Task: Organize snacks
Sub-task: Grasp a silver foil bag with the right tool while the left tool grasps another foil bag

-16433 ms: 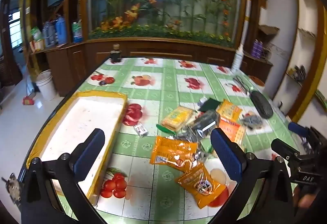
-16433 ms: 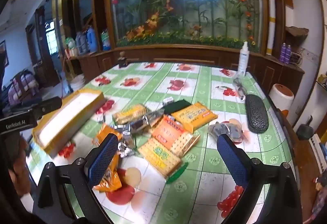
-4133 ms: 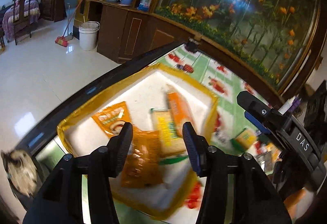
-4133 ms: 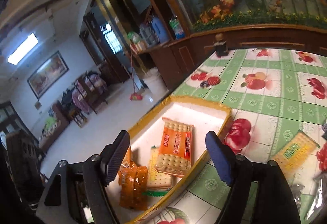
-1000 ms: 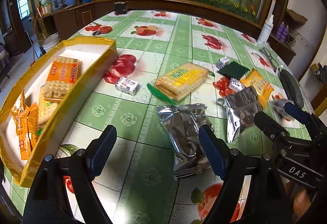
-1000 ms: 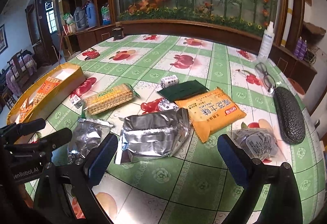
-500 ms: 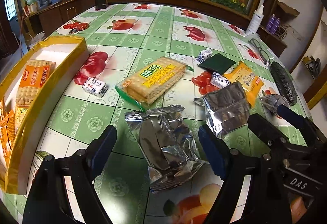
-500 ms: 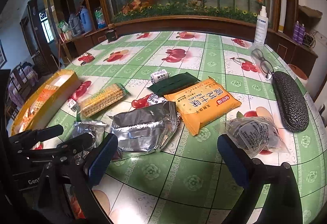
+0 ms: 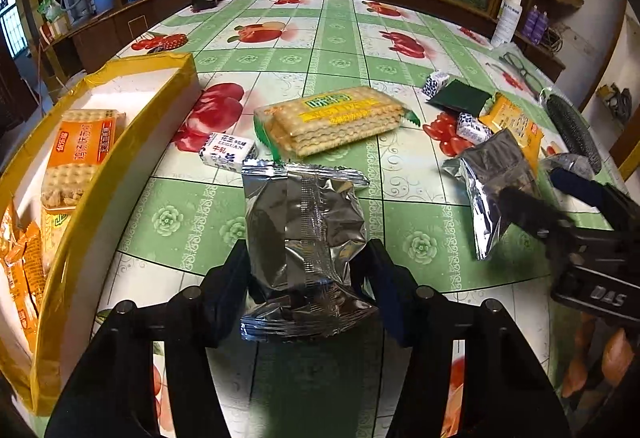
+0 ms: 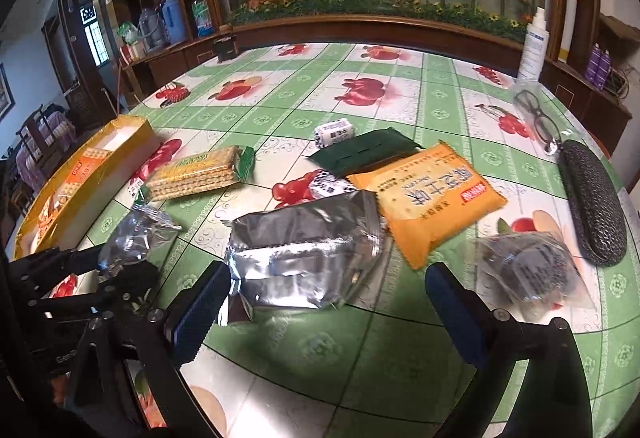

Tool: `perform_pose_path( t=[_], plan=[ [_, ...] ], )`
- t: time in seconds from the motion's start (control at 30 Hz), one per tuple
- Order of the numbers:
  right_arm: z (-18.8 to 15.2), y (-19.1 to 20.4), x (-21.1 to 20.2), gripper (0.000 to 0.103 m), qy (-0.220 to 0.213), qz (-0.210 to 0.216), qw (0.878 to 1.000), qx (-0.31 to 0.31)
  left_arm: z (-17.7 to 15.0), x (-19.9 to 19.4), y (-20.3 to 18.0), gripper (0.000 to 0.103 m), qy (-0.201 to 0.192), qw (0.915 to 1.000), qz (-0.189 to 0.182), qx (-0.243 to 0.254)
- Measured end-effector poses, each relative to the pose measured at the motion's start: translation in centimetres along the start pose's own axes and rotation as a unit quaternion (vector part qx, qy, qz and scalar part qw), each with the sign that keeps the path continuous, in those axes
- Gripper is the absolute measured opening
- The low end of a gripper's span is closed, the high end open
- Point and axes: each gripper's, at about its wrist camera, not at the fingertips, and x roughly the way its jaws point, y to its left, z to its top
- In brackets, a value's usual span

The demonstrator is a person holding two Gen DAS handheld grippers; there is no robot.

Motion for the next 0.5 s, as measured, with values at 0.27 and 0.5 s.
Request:
perform_pose_path(
  t=[0.27, 0.5],
  plan=[
    [0.8, 2.0, 3.1, 0.098, 0.041, -0.035, 0.998, -0.013, -0.2, -0.1, 0.6, 0.056, -0.005, 1.0000, -0.003, -0.005],
    [0.5, 1.9, 1.7, 0.027, 0.035, -0.008, 0.999, 0.003, -0.6, -0.6, 1.5, 0.056, -0.010, 0.9998, -0.003, -0.019]
  ],
)
